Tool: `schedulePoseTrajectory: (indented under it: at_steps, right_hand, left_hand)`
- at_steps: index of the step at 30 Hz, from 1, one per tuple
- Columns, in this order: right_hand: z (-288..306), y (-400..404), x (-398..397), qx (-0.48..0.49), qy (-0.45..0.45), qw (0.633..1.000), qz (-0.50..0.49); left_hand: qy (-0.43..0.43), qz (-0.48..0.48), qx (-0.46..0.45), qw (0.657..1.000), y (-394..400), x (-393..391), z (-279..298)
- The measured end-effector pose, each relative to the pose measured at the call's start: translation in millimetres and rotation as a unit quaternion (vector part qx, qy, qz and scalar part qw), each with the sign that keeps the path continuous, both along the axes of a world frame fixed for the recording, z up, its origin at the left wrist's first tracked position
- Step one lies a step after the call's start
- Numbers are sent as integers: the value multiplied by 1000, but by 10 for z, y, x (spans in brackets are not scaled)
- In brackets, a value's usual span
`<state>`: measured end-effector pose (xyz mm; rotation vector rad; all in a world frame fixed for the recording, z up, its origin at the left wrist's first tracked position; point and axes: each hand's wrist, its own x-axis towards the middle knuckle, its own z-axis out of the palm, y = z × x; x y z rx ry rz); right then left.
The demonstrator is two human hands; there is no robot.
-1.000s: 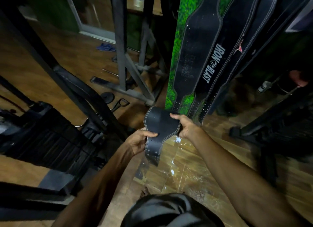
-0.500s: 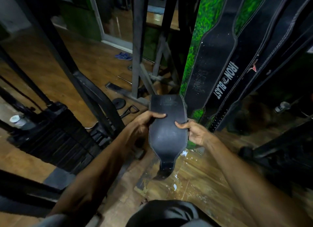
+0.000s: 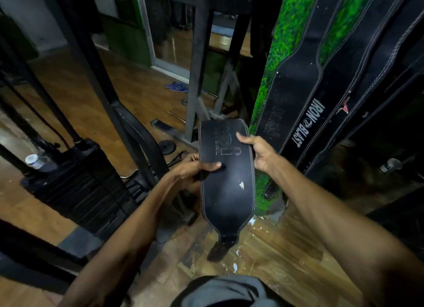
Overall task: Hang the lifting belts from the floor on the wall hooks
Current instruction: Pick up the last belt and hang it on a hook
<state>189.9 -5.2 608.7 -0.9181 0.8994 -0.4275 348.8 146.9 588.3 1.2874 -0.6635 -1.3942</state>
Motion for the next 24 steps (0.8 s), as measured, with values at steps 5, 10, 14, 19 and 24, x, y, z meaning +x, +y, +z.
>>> schedulePoseTrajectory:
  at_steps: [5,10,14,19,24]
  right_hand:
    - [-60,150,51,-25,-33,999,7]
    - [197,70,62,-21,-21,998,47]
    - [182,-68,-38,-94,10,995,28]
    - [-117,122,-47,-91,62,987,117]
    - [185,94,100,-65,-22,994,86]
  left_hand:
    - [22,125,-40,991,-151,238,121]
    - [28,77,-41,996,-101,11,72]
    - [91,68,-23,993,-110,-1,225]
    - [25,117,-13,993,-352,324,521]
    - [-132,99,-43,985,-330,298,307]
